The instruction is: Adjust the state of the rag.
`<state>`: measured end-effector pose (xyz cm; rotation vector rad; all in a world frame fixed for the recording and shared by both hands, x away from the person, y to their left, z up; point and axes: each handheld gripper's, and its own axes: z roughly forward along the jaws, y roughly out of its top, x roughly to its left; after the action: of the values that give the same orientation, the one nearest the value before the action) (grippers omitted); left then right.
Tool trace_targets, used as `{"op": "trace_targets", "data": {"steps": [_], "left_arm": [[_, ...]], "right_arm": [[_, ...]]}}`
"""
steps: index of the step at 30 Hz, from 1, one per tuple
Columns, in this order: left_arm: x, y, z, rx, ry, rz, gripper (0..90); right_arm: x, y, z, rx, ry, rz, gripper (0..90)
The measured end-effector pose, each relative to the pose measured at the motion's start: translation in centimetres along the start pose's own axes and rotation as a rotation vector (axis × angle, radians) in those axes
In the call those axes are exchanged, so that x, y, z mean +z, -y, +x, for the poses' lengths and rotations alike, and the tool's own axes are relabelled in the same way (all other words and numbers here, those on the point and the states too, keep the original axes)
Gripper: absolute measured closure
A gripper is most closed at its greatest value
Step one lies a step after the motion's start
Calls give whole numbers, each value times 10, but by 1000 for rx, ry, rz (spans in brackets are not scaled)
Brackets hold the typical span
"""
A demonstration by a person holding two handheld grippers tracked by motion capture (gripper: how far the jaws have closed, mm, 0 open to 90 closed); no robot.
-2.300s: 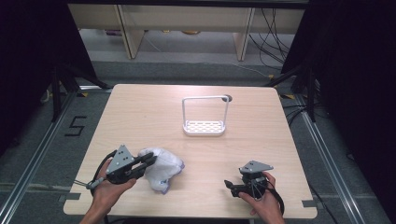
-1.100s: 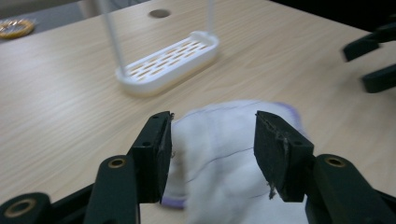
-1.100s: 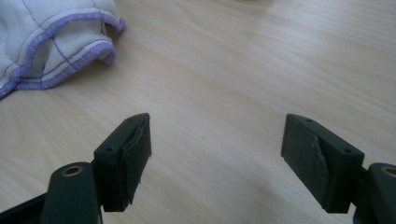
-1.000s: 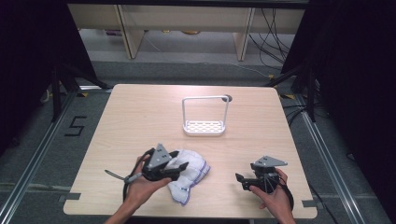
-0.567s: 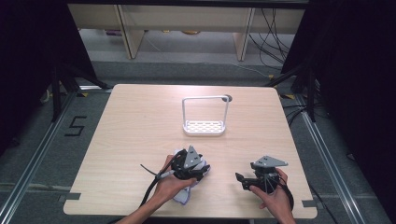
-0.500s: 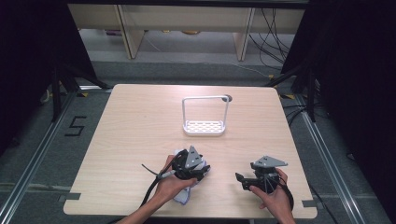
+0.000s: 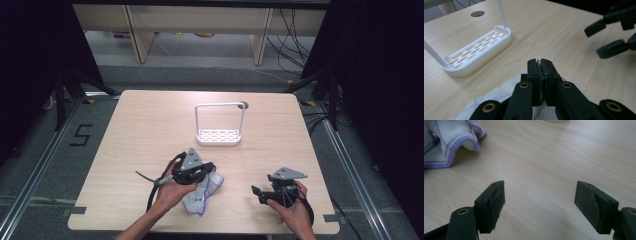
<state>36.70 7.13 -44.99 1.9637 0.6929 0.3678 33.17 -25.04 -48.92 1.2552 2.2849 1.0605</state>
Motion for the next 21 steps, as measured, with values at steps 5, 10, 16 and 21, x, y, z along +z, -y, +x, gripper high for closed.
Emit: {"op": "trace_targets", "data": {"steps": [5, 10, 16, 21], "left_arm": [[-25, -4, 23, -93, -1, -66, 860], [-36, -5, 34, -146, 1, -97, 859], [-37, -5, 33, -144, 10, -93, 858], [-37, -5, 37, -108, 20, -115, 858]], "right_arm": [[0, -2, 4, 31, -46, -25, 274], [-1, -20, 38, -5, -122, -90, 330], [15, -41, 52, -105, -137, -110, 460], [31, -50, 47, -35, -197, -108, 496]]}}
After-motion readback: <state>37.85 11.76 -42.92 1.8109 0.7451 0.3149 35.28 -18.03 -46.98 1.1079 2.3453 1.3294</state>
